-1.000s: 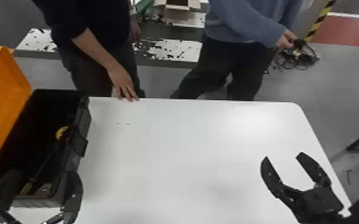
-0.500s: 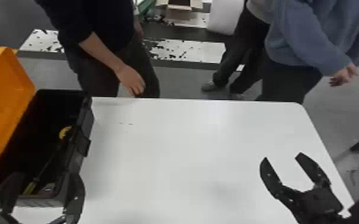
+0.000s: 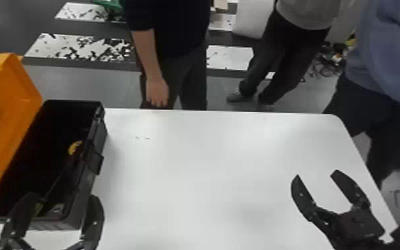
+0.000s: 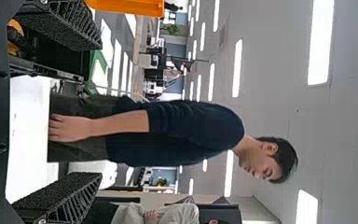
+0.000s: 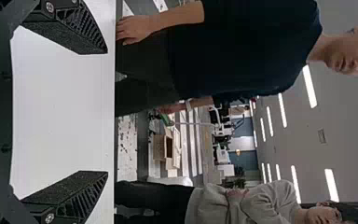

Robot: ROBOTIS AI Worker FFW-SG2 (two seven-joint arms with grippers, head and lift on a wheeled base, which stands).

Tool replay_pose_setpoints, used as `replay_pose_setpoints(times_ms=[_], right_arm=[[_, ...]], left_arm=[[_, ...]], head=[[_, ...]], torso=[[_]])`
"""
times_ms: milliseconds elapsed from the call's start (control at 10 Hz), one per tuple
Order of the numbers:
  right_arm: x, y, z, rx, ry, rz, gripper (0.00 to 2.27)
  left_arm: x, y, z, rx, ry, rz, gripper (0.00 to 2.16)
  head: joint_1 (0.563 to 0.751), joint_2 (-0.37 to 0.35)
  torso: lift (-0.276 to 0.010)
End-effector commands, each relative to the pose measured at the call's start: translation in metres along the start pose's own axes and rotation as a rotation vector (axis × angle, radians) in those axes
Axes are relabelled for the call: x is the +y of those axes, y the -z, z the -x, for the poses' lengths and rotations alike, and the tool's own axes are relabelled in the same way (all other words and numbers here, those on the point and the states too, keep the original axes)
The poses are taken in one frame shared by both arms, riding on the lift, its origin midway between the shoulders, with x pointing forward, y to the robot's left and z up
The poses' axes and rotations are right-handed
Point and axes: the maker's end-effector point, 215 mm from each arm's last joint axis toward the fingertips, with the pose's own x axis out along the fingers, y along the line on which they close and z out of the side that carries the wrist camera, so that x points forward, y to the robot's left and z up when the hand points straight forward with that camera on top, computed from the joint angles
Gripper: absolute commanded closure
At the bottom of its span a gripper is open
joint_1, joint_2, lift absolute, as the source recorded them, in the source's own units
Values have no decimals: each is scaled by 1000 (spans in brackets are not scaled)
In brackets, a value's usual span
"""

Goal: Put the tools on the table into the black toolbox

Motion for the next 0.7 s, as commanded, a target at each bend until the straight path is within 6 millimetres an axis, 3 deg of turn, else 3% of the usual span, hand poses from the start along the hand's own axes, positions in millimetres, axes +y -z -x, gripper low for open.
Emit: replay_pose_setpoints(times_ms=[0, 600], right_arm=[[0, -1, -1, -4, 0, 0, 87], [6, 0, -4, -3, -11, -1, 87]], left_arm=[[-3, 5, 0, 15, 8, -2, 26], [-8, 6, -2, 23, 23, -2, 26]], head=[[695, -83], [695, -96]], torso=[[-39], [-39]])
